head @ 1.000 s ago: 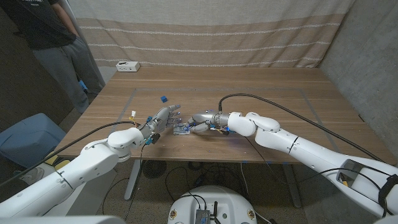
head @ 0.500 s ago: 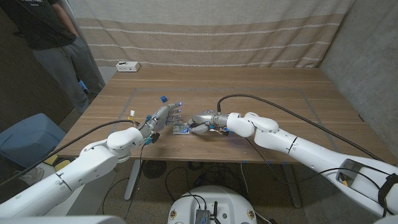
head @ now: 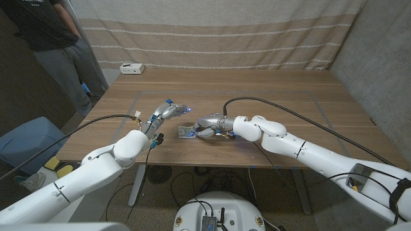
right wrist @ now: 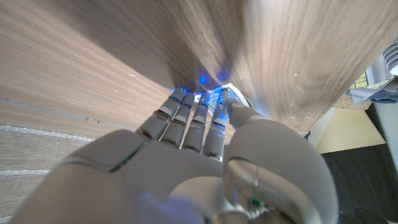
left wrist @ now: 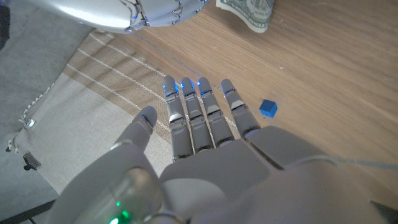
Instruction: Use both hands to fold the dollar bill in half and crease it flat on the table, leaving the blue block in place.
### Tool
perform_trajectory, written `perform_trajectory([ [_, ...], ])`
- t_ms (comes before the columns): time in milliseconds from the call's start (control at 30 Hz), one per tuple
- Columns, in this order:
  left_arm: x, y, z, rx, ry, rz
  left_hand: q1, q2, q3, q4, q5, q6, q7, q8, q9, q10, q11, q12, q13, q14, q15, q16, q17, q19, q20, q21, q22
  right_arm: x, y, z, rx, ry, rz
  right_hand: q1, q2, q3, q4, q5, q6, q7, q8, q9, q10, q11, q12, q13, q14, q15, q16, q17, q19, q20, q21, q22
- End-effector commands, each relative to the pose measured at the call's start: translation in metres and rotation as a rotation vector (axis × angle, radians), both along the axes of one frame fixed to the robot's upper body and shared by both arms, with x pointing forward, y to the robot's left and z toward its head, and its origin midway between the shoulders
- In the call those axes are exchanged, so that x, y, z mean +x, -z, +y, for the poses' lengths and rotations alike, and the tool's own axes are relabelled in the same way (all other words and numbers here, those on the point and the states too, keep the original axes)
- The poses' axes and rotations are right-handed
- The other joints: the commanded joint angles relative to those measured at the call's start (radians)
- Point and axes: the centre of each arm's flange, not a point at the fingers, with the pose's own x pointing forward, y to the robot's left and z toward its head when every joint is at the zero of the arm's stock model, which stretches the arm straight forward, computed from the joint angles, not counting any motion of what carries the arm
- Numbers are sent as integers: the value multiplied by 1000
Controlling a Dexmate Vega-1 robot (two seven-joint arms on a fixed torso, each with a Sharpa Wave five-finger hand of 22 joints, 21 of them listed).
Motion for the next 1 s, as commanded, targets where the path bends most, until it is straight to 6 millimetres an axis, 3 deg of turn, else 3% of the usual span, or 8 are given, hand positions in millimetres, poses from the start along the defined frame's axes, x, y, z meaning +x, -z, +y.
perform_trajectory([
  [33, -21, -23, -4, 328, -262, -211, 48, 6, 7, -12, 21, 53, 4, 15, 8, 35, 17, 19, 15, 34, -5, 31, 21, 15, -17, 15, 7, 0, -1, 2, -9, 4, -4, 13, -1, 3, -3, 2, 10, 0, 0, 1, 1, 1, 1, 4, 6, -44, 7, 1, 2, 1, 6, 3],
  [267, -21, -28, -7, 450, -312, -216, 82, -8, 4, -12, 44, 126, 12, 27, 8, 92, 10, 45, 31, 89, -23, 70, 40, 62, -41, 45, 11, 0, -1, 3, -8, 3, -1, 14, -1, 2, -4, 1, 11, 0, -1, 1, 1, 3, 0, 4, 8, -46, 8, 1, 2, 2, 7, 3],
  [567, -18, -34, -10, 570, -323, -172, 88, -14, 8, -4, 61, 190, 16, 38, 7, 146, 6, 65, 43, 142, -34, 87, 39, 98, -52, 70, 12, -1, 0, 3, -7, 3, -1, 15, -1, 1, -5, 1, 11, 0, -3, 1, 2, 6, -1, 4, 9, -49, 9, 1, 3, 3, 7, 3],
  [833, -11, -34, -13, 662, -320, -77, 74, -12, 7, 13, 64, 193, 18, 33, 6, 147, 10, 65, 47, 146, -35, 83, 37, 98, -52, 74, 13, -2, 1, 3, -9, 4, -2, 17, -1, 0, -6, 0, 14, 0, -3, 1, 8, 2, 0, 4, 10, -49, 10, 2, 4, 2, 8, 3],
  [1000, -6, -32, -15, 699, -316, -24, 65, -12, 16, 20, 73, 160, 25, 9, 2, 131, 9, 55, 50, 139, -39, 67, 25, 98, -52, 79, 11, -2, 0, 3, -9, 2, -6, 18, -1, 0, -6, 0, 15, -1, -3, 1, 8, 3, 0, 4, 10, -49, 11, 2, 4, 2, 8, 3],
])
